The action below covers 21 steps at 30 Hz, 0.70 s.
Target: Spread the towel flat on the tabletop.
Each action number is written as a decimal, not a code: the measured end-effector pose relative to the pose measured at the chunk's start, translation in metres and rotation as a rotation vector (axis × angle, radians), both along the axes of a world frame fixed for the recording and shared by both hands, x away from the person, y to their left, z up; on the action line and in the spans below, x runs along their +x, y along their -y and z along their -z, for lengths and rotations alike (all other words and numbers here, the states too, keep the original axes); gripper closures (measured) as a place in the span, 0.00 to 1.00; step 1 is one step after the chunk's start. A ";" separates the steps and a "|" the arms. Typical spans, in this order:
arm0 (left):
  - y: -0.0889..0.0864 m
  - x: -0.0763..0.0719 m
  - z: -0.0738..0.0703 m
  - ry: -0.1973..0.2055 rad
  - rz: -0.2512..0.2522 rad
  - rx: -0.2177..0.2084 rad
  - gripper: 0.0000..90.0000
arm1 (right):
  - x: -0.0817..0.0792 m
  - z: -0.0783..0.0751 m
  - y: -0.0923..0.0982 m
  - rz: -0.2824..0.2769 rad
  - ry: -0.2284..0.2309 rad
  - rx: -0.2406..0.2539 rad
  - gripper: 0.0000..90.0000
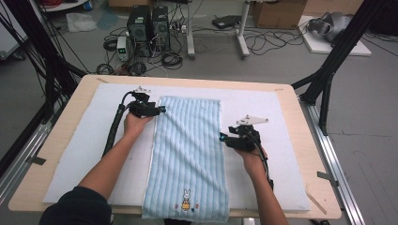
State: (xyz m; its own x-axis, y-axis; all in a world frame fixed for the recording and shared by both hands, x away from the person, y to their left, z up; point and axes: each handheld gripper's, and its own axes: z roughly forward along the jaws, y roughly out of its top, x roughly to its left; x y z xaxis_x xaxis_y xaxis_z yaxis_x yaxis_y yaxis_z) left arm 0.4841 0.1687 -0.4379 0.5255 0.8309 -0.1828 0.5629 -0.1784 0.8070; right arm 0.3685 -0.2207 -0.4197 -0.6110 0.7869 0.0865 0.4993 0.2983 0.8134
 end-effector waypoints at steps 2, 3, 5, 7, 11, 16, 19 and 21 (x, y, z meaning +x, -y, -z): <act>-0.003 -0.003 0.001 -0.004 0.005 -0.038 0.46 | 0.018 0.001 -0.001 0.011 -0.024 -0.019 0.57; -0.004 -0.005 0.001 -0.005 0.011 -0.040 0.46 | 0.027 0.001 -0.002 0.022 -0.040 -0.027 0.57; -0.005 -0.008 0.000 0.002 0.012 -0.056 0.44 | 0.043 0.003 -0.004 0.048 -0.061 -0.025 0.58; -0.006 -0.010 -0.001 0.015 0.017 -0.056 0.44 | 0.058 0.005 -0.008 0.060 -0.079 -0.055 0.59; -0.007 -0.012 -0.002 0.015 0.017 -0.046 0.44 | 0.085 0.009 -0.016 0.078 -0.074 -0.093 0.68; -0.010 -0.012 -0.003 0.004 0.000 -0.026 0.44 | 0.110 0.016 -0.028 0.128 -0.118 -0.070 0.70; -0.011 -0.013 -0.004 0.004 -0.005 -0.011 0.44 | 0.118 0.021 -0.034 0.141 -0.137 -0.078 0.82; -0.013 -0.013 -0.005 0.002 -0.011 -0.008 0.44 | 0.119 0.022 -0.038 0.147 -0.129 -0.120 0.93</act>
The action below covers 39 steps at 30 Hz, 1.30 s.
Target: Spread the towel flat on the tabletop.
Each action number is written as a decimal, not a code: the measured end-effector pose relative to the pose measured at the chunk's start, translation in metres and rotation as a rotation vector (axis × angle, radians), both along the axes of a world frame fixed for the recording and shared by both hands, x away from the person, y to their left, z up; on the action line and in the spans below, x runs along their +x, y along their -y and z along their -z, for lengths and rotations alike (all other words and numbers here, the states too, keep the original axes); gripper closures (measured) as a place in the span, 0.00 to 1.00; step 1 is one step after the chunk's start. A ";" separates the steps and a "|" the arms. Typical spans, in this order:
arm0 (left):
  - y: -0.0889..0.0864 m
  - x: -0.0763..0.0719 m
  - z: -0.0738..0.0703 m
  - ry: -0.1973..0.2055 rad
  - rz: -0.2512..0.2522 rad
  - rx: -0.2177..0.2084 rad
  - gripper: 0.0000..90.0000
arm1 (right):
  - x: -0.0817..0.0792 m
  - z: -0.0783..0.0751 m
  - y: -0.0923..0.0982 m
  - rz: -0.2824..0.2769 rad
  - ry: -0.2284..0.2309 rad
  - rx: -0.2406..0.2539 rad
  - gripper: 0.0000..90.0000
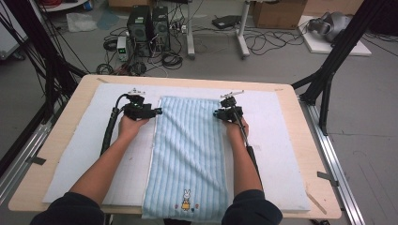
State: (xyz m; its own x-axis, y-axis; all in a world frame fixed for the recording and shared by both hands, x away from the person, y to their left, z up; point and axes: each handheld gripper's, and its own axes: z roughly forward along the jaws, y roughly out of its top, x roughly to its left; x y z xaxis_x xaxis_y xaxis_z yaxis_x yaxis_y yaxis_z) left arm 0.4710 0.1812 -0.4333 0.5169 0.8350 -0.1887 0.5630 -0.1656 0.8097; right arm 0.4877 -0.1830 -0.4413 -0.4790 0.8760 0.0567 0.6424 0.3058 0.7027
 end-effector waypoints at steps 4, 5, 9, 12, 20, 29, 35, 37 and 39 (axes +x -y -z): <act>0.000 -0.002 0.001 -0.004 -0.009 -0.014 0.44 | 0.004 -0.004 -0.003 0.033 0.030 -0.096 0.97; 0.001 -0.002 0.001 -0.003 -0.012 -0.011 0.44 | 0.005 -0.004 -0.001 0.061 0.057 -0.104 0.97; 0.002 -0.002 0.001 0.018 -0.008 -0.015 0.47 | 0.009 -0.001 0.008 0.125 0.035 -0.034 0.83; 0.001 0.002 0.001 0.066 -0.038 -0.012 0.52 | 0.002 -0.008 0.009 0.112 0.072 0.006 0.76; 0.014 0.028 0.015 -0.010 -0.022 0.026 0.59 | -0.021 -0.026 0.031 0.095 0.125 0.032 0.73; 0.036 0.034 0.015 0.023 0.045 0.171 0.96 | -0.033 -0.018 0.053 0.119 0.100 0.040 0.70; 0.035 0.039 0.016 0.032 -0.043 0.163 0.96 | -0.038 -0.013 0.052 0.107 0.094 0.048 0.70; 0.033 0.038 0.017 0.024 -0.049 0.147 0.85 | -0.041 -0.012 0.049 0.097 0.092 0.063 0.70; 0.030 0.038 0.015 -0.005 -0.046 0.123 0.64 | -0.042 -0.010 0.046 0.072 0.080 0.073 0.70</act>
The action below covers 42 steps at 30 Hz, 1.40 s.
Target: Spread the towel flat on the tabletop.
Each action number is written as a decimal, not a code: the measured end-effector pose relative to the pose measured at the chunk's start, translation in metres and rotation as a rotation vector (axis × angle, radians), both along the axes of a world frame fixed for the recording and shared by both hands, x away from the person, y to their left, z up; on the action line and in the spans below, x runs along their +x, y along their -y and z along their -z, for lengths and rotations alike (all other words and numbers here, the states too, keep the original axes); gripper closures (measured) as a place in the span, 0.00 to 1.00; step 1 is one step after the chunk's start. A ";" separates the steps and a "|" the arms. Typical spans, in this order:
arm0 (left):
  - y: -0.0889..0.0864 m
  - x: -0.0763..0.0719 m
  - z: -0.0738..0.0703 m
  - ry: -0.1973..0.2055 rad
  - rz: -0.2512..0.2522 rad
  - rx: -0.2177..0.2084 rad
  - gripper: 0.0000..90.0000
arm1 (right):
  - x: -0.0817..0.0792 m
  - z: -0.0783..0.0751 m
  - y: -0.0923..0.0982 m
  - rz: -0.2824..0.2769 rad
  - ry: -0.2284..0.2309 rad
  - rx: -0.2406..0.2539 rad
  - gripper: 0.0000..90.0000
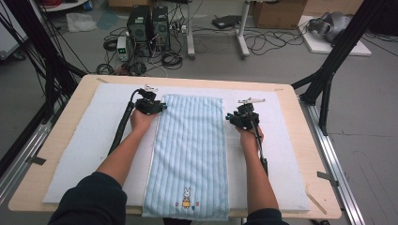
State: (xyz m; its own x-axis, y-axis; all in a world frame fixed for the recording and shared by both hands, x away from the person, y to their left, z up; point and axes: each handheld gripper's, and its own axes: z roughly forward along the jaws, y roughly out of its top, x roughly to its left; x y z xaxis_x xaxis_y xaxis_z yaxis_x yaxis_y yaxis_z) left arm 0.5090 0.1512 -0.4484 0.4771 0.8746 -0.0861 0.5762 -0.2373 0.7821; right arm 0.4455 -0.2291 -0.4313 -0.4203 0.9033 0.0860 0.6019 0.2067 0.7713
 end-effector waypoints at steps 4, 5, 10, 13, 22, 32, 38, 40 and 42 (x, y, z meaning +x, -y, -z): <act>-0.001 -0.005 -0.002 -0.011 0.039 -0.005 0.62 | 0.002 0.008 -0.011 -0.054 -0.037 -0.014 0.73; -0.001 -0.006 -0.002 -0.018 0.053 -0.011 0.65 | 0.002 0.010 -0.015 -0.065 -0.042 -0.020 0.75; 0.004 -0.011 -0.001 0.002 0.087 0.020 0.95 | 0.005 0.014 -0.024 -0.088 -0.053 -0.037 0.96; 0.006 -0.009 0.000 0.017 0.054 0.029 0.97 | 0.009 0.011 -0.029 -0.065 -0.037 -0.116 0.97; -0.001 -0.010 -0.002 0.022 -0.010 0.009 0.58 | 0.010 0.011 -0.025 -0.002 -0.016 -0.088 0.80; -0.019 -0.053 -0.016 0.103 0.111 -0.180 0.60 | -0.032 -0.006 -0.020 -0.168 0.021 -0.006 0.68; -0.019 -0.088 -0.018 0.118 0.243 -0.159 0.82 | -0.067 0.001 -0.030 -0.290 -0.014 -0.025 0.67; -0.019 -0.095 -0.017 0.108 0.259 -0.159 0.82 | -0.078 0.003 -0.032 -0.324 -0.018 -0.036 0.66; -0.019 -0.099 -0.015 0.091 0.265 -0.147 0.82 | -0.086 0.005 -0.032 -0.346 -0.024 -0.034 0.67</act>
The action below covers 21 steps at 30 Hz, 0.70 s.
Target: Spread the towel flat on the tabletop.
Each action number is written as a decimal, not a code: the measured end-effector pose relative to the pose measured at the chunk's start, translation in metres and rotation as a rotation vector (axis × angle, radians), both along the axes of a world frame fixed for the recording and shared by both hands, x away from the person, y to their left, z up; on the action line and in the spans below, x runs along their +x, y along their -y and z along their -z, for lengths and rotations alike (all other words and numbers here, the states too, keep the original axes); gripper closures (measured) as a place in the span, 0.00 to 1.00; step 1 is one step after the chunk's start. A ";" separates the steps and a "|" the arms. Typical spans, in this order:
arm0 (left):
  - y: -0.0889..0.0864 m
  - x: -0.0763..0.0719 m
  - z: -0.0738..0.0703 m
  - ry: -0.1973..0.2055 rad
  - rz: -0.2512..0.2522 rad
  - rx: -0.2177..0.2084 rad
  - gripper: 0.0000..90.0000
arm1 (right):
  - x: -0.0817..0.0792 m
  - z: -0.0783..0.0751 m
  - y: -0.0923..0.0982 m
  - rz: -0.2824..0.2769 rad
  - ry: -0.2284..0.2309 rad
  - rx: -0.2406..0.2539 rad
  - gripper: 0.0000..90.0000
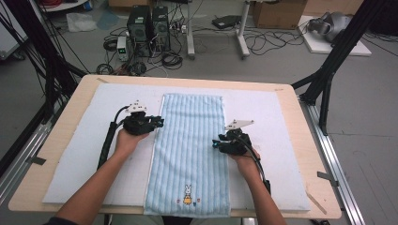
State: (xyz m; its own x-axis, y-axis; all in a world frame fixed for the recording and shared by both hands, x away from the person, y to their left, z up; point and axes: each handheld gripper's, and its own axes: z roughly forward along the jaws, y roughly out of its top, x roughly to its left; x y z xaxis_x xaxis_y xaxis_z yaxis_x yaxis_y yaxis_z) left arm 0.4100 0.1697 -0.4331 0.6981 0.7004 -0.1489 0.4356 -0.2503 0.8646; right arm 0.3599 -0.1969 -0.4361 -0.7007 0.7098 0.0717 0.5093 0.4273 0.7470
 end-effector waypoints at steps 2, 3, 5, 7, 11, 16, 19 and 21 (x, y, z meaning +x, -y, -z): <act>0.000 -0.001 0.002 -0.029 0.005 0.017 0.82 | -0.006 0.001 0.000 -0.011 0.003 -0.022 0.68; 0.001 -0.001 0.003 -0.038 0.002 0.031 0.82 | -0.009 0.001 0.000 -0.011 -0.006 -0.029 0.69; 0.004 -0.001 0.005 -0.064 -0.004 0.048 0.82 | -0.012 0.002 -0.001 -0.013 -0.017 -0.064 0.70; 0.006 0.000 0.007 -0.104 -0.016 0.062 0.82 | -0.013 0.004 0.000 -0.002 -0.010 -0.092 0.70; 0.011 0.000 0.014 -0.081 -0.029 0.159 0.86 | -0.014 0.004 0.004 0.039 0.004 -0.113 0.69; 0.009 -0.003 0.014 -0.069 -0.045 0.131 0.73 | -0.019 0.000 0.012 0.079 0.025 -0.046 0.52; 0.000 -0.010 0.013 -0.059 -0.057 0.037 0.66 | -0.022 -0.006 0.022 0.129 0.057 0.001 0.39; -0.005 -0.014 0.009 -0.036 -0.053 0.007 0.60 | -0.023 -0.009 0.028 0.151 0.082 0.015 0.34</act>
